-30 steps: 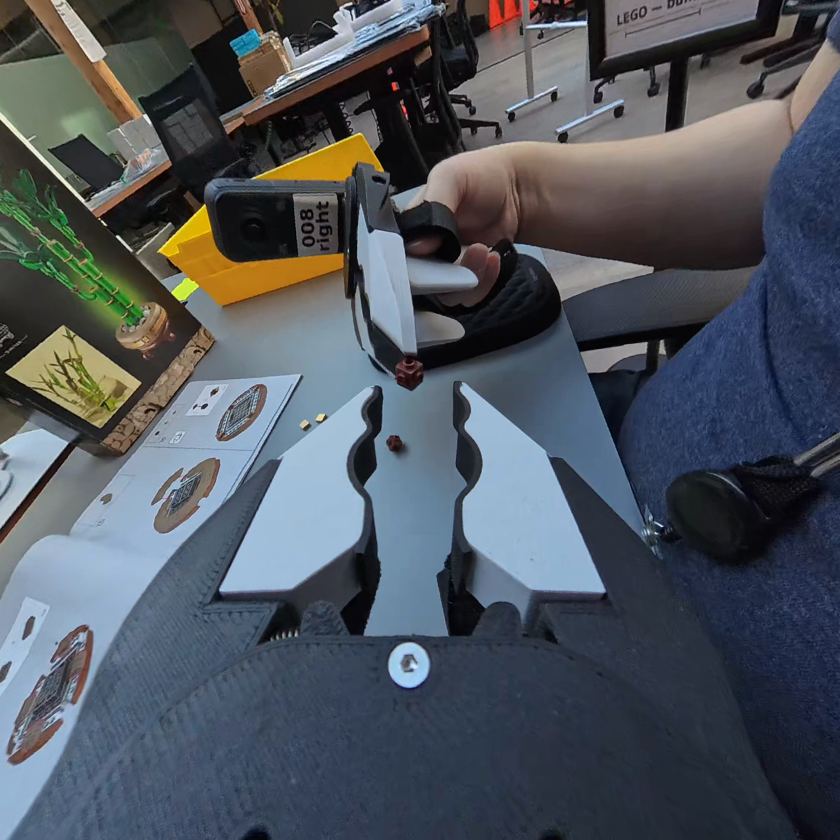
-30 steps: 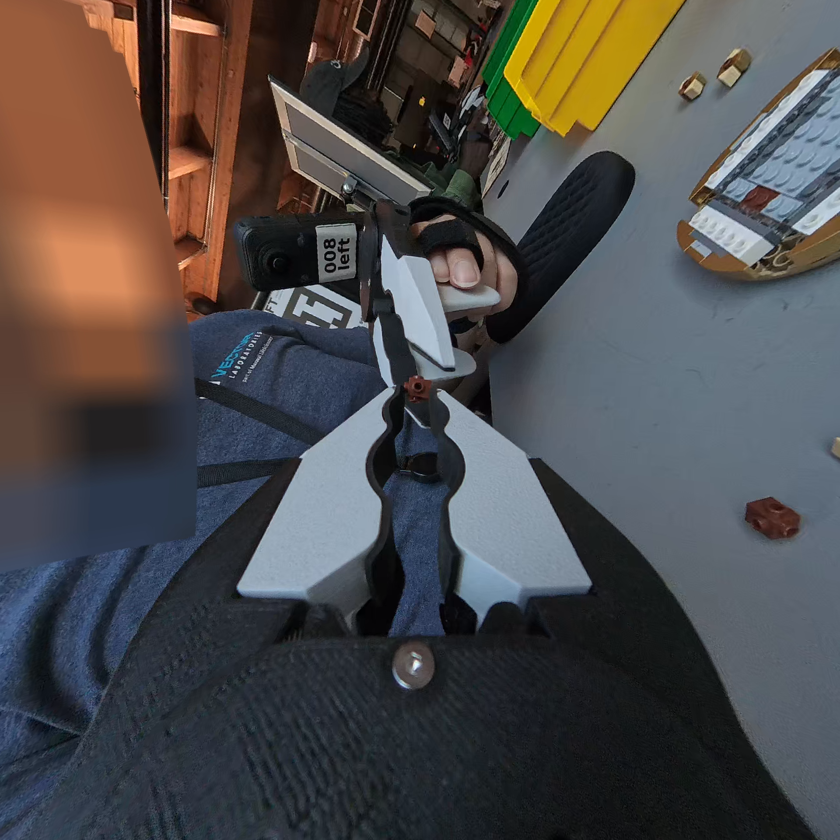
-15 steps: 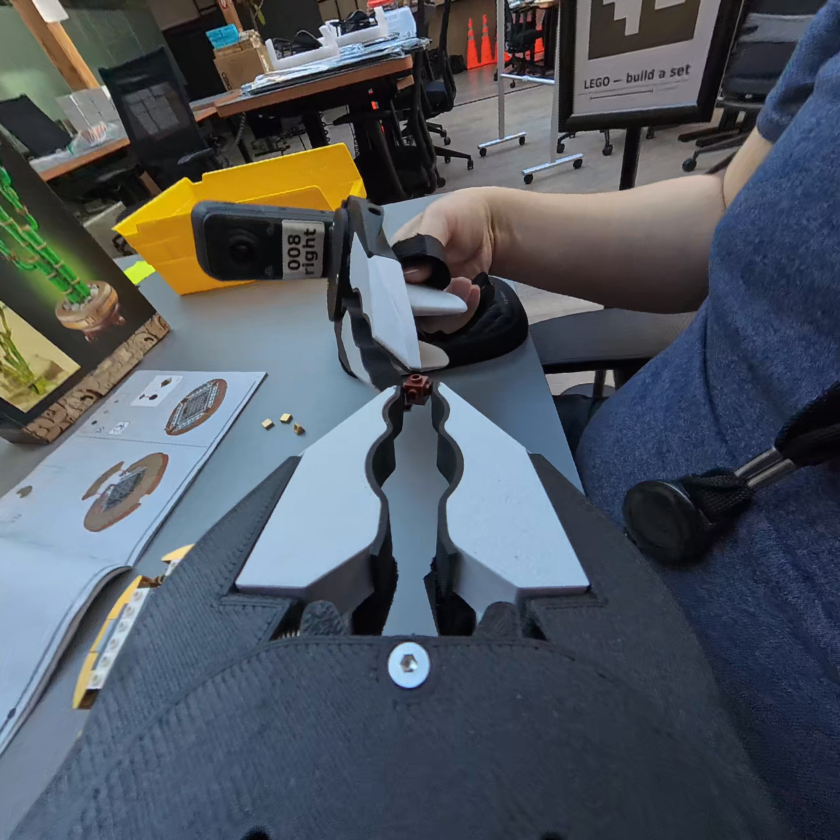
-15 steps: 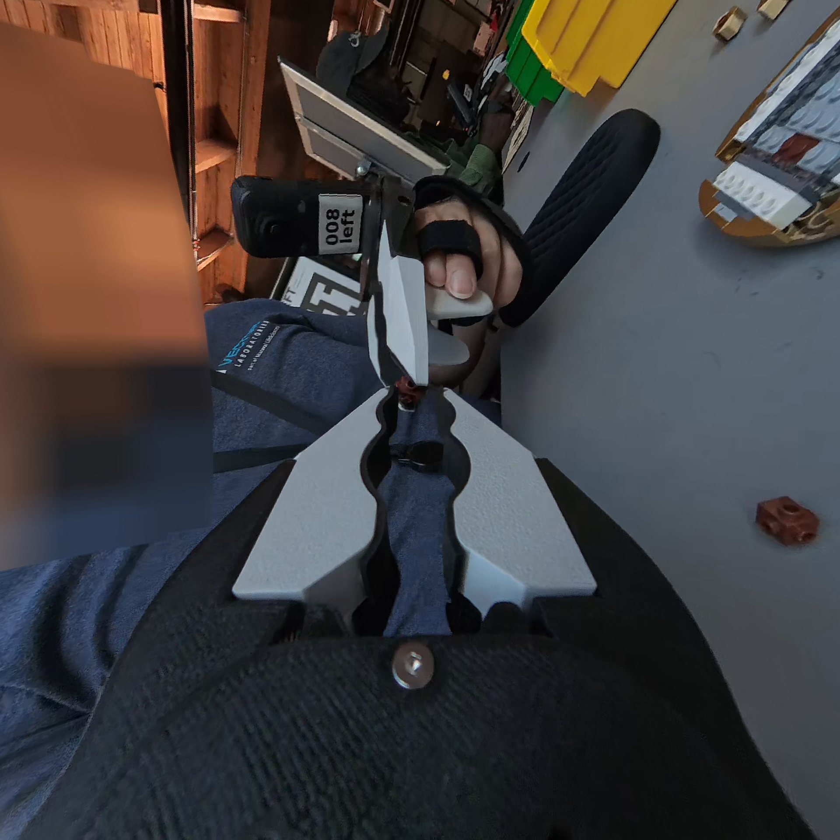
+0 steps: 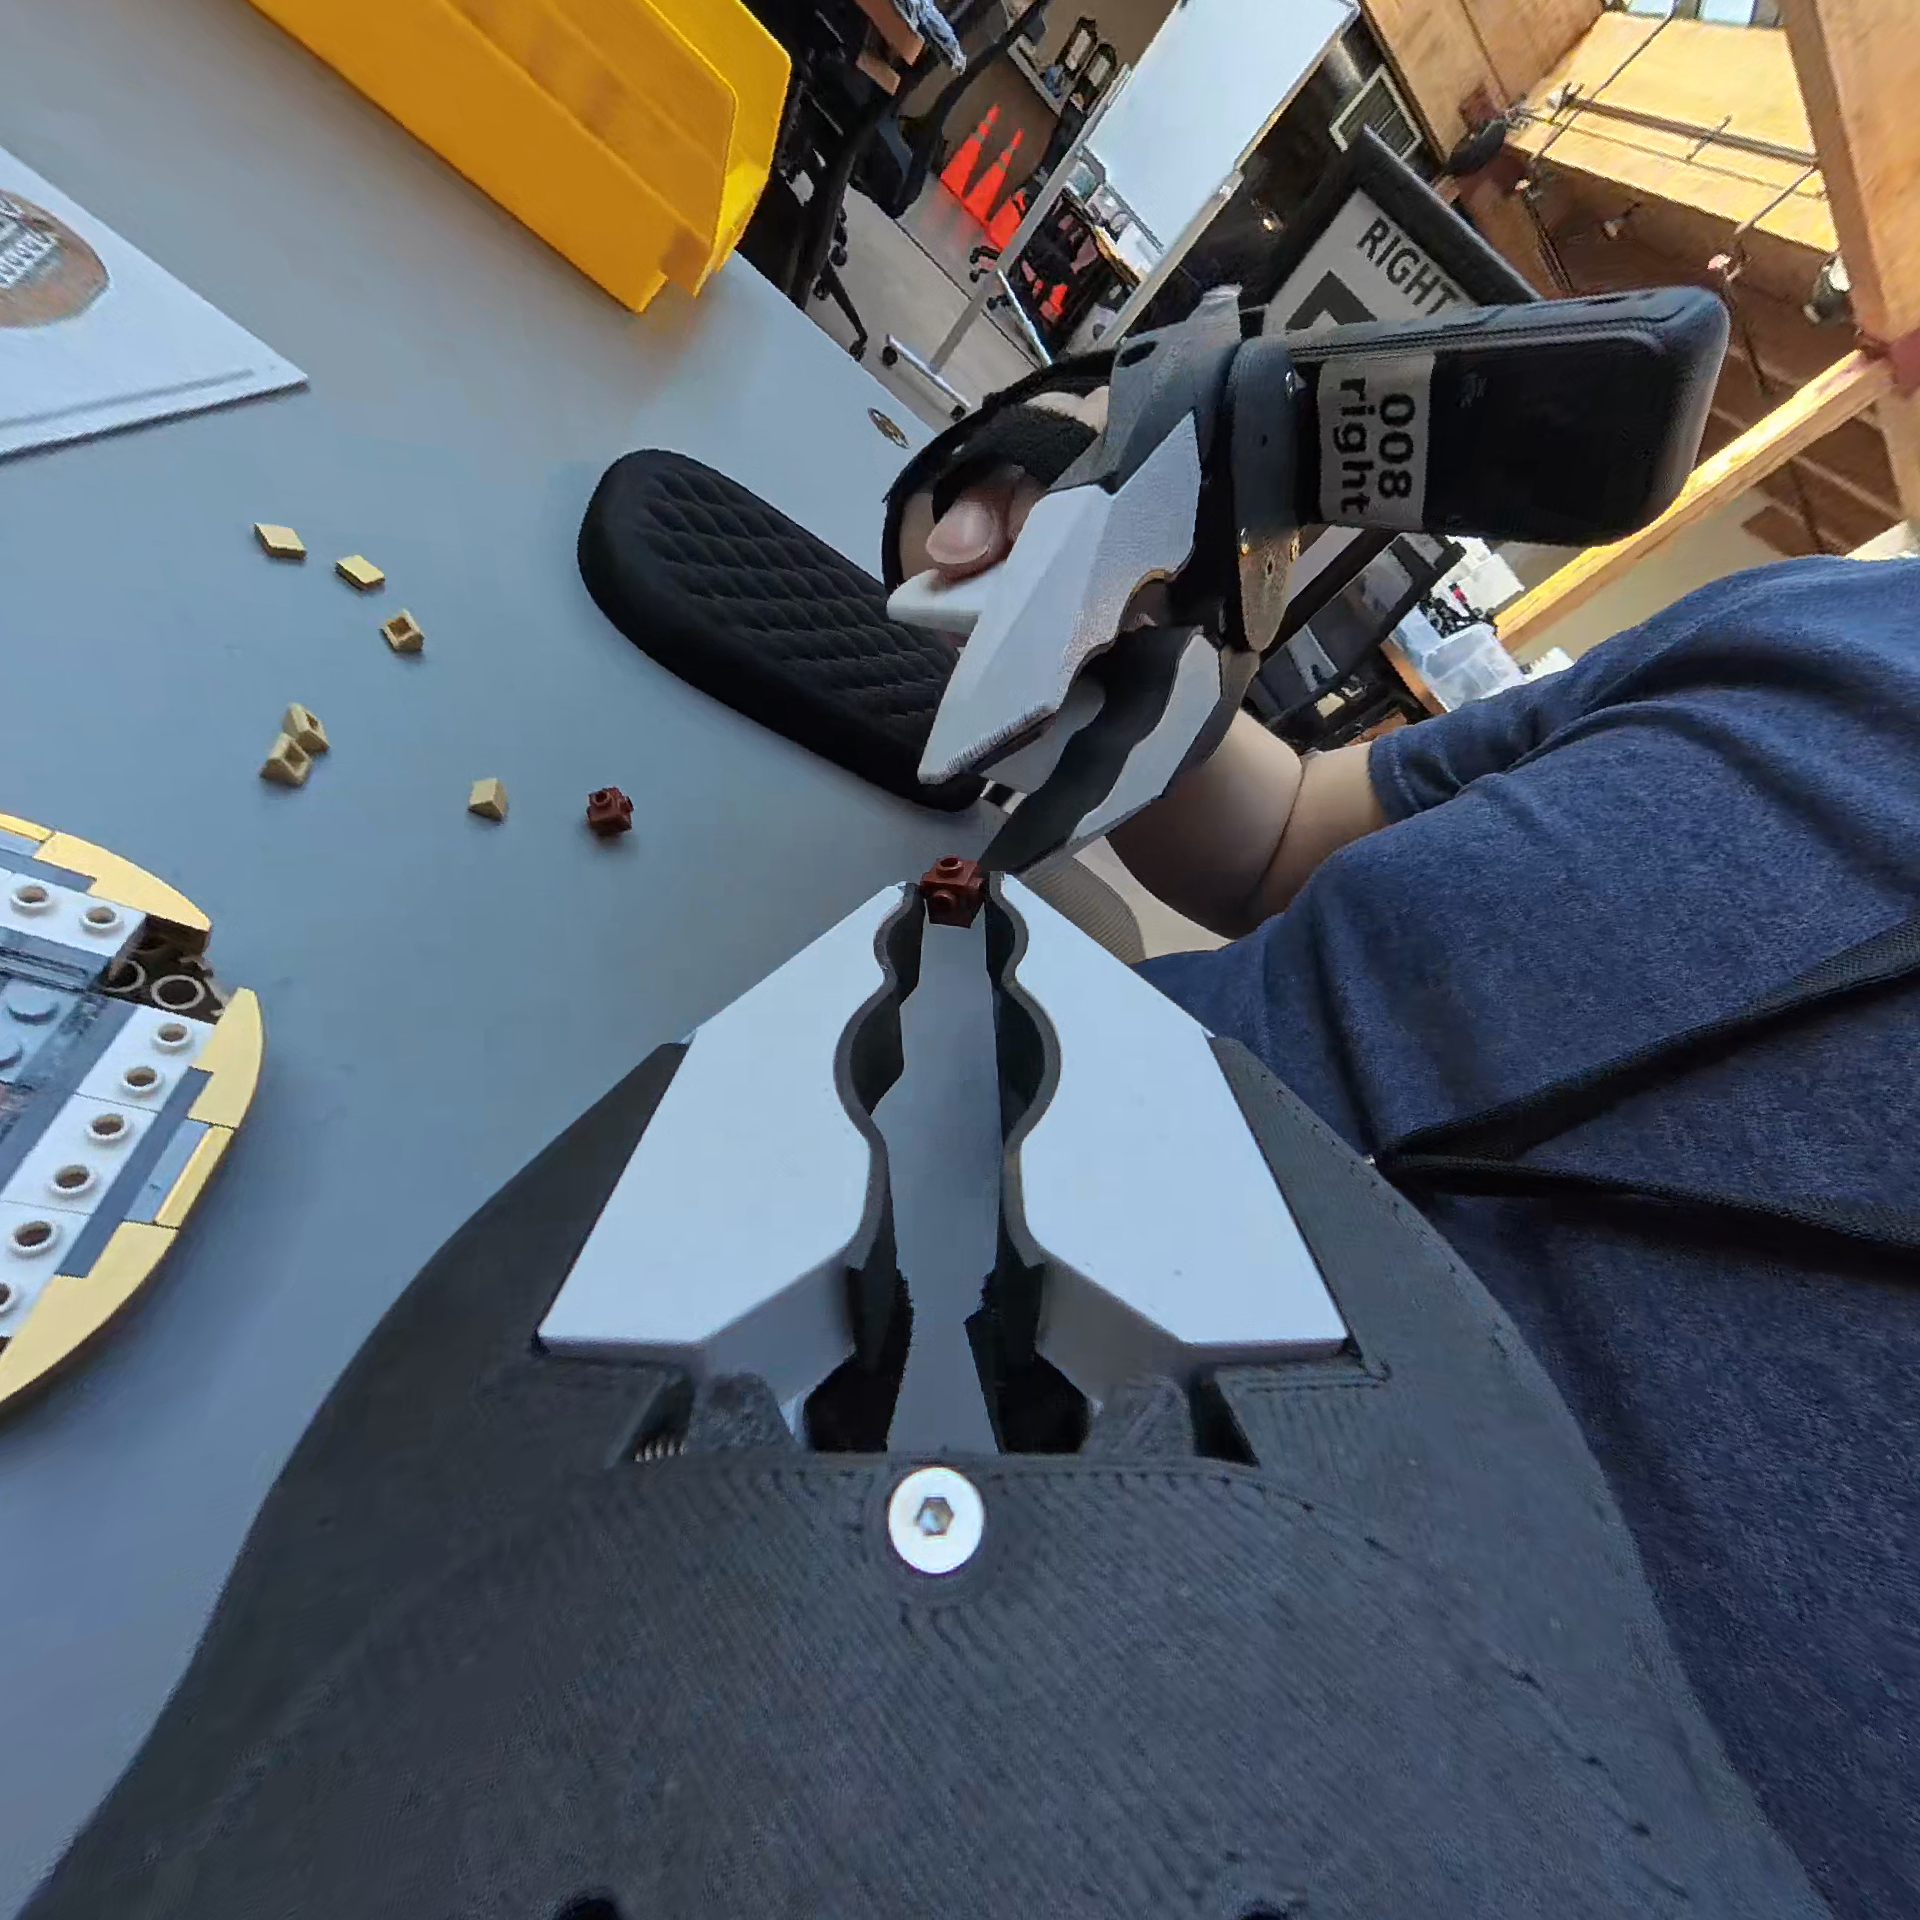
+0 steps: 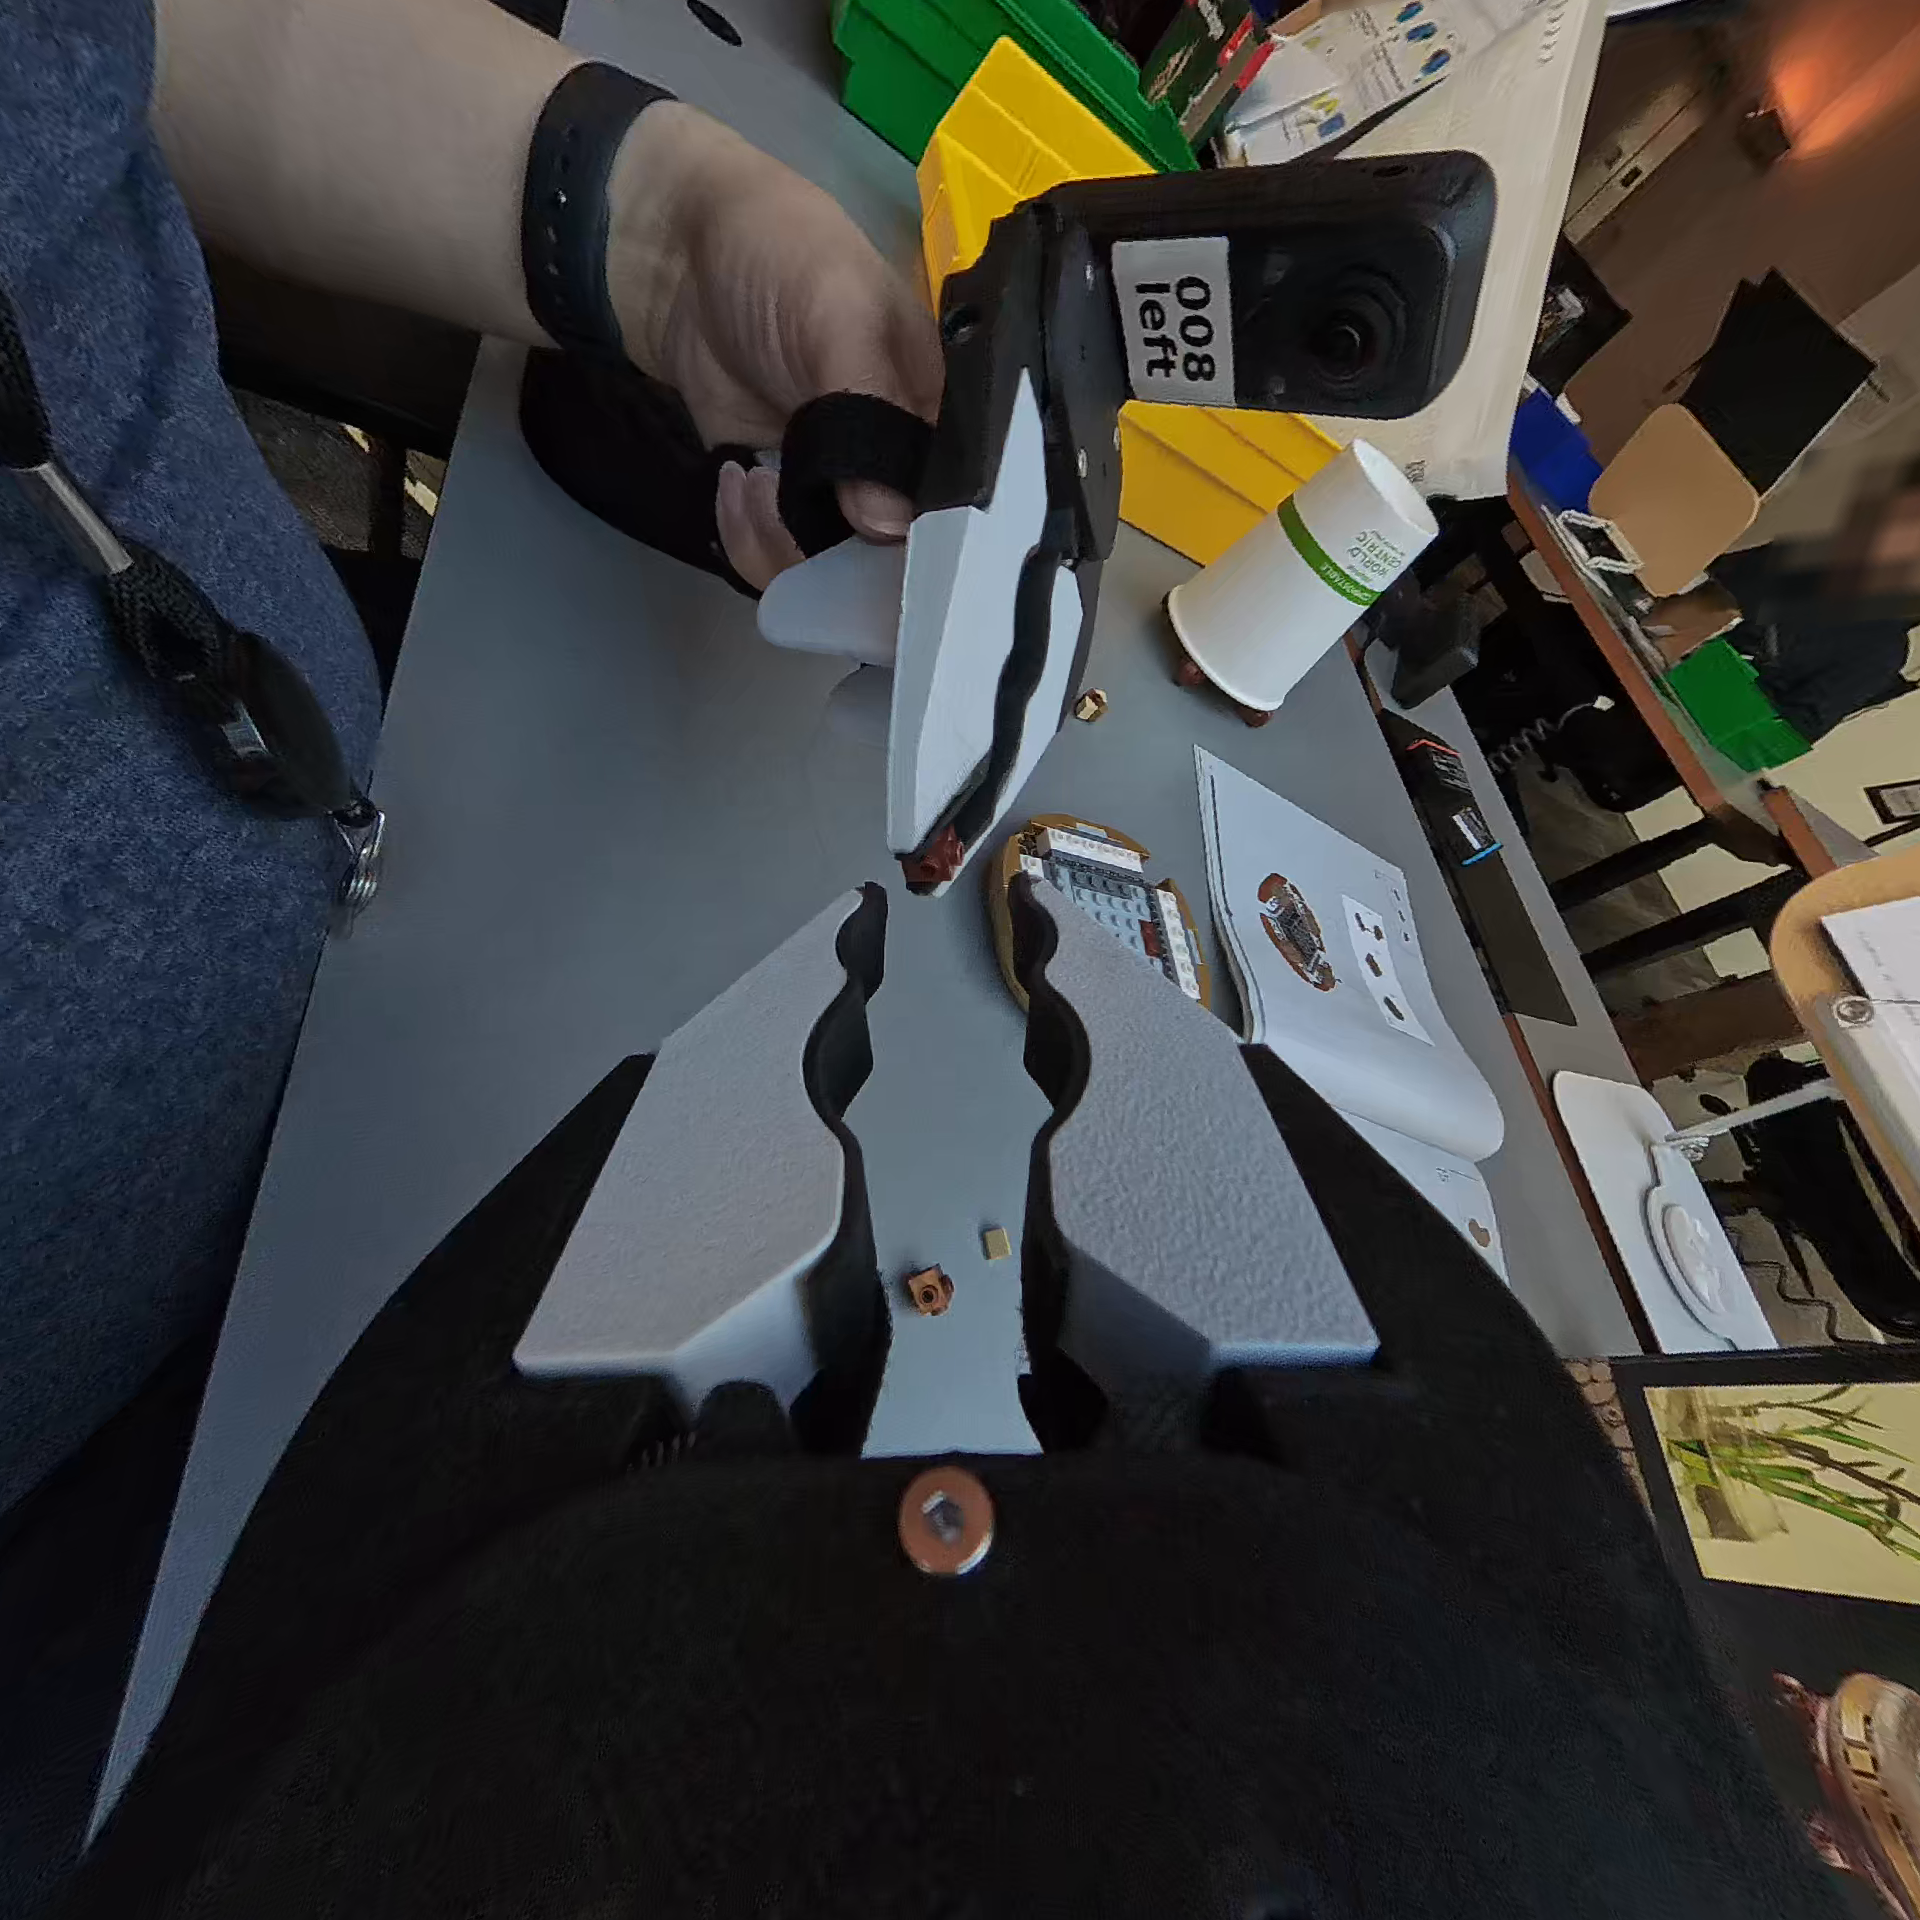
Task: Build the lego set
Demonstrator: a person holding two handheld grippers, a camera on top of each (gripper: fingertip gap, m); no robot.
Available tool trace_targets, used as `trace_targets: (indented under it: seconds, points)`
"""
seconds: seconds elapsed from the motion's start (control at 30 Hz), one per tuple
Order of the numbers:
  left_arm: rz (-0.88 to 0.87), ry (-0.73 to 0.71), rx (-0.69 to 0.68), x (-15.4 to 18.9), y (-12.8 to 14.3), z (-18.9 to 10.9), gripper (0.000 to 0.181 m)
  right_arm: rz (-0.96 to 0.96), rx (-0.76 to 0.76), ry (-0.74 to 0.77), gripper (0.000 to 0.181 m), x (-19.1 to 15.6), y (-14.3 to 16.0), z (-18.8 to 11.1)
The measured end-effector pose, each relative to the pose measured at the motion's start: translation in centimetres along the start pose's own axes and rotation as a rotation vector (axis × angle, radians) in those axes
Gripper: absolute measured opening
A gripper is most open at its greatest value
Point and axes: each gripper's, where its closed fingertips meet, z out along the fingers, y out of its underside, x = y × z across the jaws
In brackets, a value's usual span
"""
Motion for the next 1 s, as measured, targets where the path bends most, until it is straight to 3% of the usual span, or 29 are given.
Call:
trace_targets:
  seconds: [0.43, 0.53, 0.87, 1.0]
  points:
    - [-0.060, 0.016, 0.020, -0.2, 0.1, 0.2, 0.010, 0.013, -0.008, -0.004, 0.011, -0.6, 0.3, 1.0]
    - [-0.113, 0.097, 0.112, 0.6, -1.3, -0.4, 0.028, 0.031, 0.030, 0.051, 0.011, 0.4, -0.1, 0.5]
    - [-0.171, 0.175, 0.494, 0.8, -5.0, -2.0, 0.017, -0.018, 0.096, 0.298, 0.011, 3.8, -1.8, -1.0]
    - [-0.163, 0.151, 0.499, 0.6, -4.8, -1.4, 0.018, -0.033, 0.097, 0.307, 0.011, 3.8, -2.1, -0.7]
